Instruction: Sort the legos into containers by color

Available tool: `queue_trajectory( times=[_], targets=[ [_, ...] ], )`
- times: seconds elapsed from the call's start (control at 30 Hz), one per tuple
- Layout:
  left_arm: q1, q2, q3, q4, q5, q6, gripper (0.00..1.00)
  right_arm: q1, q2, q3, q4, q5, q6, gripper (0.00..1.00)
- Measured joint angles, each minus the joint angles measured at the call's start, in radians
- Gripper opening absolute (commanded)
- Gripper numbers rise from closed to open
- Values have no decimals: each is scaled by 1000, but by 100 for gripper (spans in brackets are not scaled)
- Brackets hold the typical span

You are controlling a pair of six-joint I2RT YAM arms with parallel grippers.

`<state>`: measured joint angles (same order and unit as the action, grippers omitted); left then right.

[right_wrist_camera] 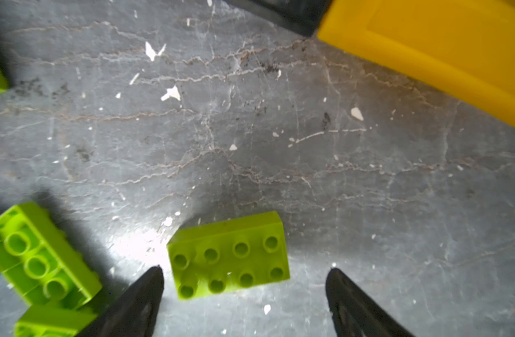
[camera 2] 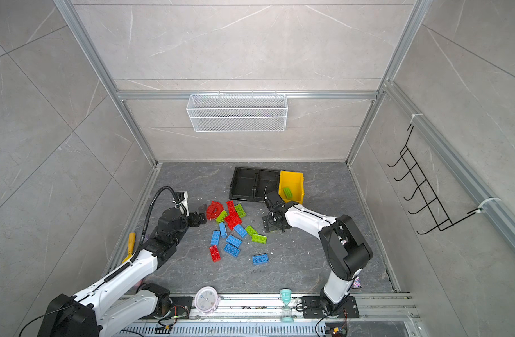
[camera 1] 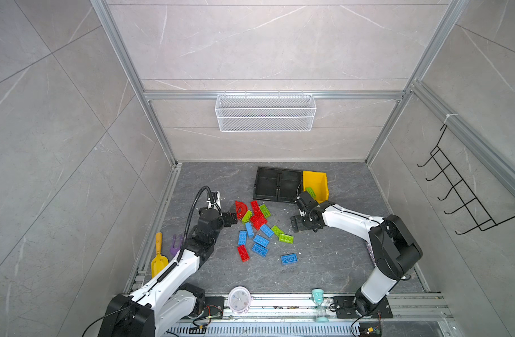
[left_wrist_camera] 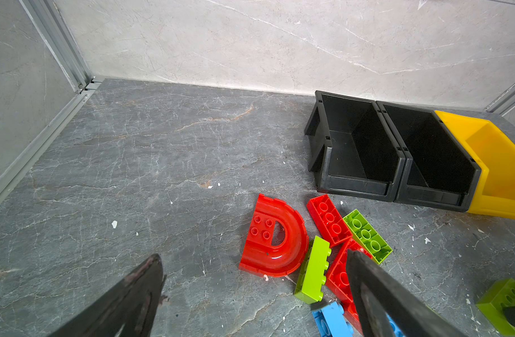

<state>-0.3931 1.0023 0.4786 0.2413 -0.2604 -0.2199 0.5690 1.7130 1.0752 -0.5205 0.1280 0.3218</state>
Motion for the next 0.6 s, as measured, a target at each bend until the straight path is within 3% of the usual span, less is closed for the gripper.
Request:
queue_trajectory(
  times=[0.4, 0.6],
  targets=[
    [0, 5, 0, 7, 0, 0, 100, 1, 66, 16, -47, -8, -5, 94],
    [0, 6, 0, 7, 0, 0, 100, -75, 11, -29, -78, -12, -3, 94]
  ],
)
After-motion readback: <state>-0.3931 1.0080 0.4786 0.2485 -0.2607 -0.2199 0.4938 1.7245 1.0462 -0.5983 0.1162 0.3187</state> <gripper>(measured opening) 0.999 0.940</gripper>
